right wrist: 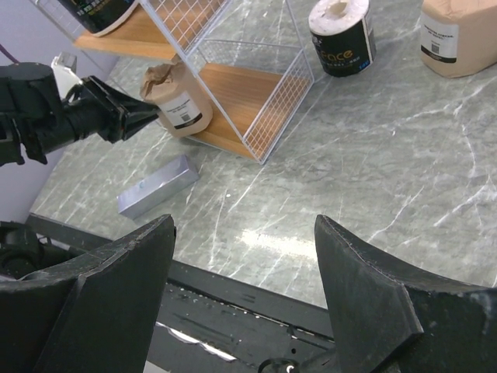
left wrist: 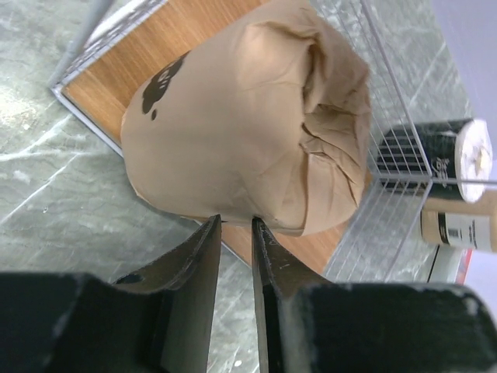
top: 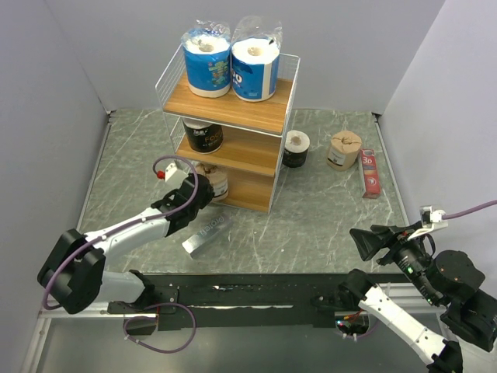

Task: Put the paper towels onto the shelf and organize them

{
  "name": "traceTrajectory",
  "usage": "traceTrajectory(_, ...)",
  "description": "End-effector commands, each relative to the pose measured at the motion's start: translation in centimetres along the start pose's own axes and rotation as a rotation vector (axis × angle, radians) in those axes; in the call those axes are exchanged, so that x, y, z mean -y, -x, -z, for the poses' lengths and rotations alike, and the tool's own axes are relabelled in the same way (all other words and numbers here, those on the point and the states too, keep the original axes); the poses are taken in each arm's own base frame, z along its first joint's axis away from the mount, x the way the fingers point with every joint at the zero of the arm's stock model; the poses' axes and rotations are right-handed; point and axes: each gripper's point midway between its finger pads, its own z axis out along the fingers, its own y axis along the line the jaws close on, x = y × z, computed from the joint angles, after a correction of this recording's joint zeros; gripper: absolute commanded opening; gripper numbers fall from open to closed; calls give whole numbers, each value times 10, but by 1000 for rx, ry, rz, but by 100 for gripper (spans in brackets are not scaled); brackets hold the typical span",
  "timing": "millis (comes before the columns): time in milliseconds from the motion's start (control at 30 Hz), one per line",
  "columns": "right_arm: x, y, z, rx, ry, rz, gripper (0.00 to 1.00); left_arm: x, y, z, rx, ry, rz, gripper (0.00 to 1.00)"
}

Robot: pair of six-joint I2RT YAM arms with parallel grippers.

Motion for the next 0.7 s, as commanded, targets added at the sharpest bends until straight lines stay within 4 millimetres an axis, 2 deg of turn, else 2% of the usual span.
traceTrajectory(0, -6, 9, -5, 31, 22, -1, 80, 19, 17, -6, 80, -25, 102, 28)
traceTrajectory(100, -6, 8, -6, 34, 20, -3, 80, 14, 12, -11, 80, -6, 120, 28)
traceTrajectory(300, -6, 5, -7, 25, 21, -1, 80, 20, 9, -19, 82, -24, 150, 28)
traceTrajectory(667, -2, 4, -5, 35, 12, -5, 80, 15, 12, -29, 100, -12, 187, 27)
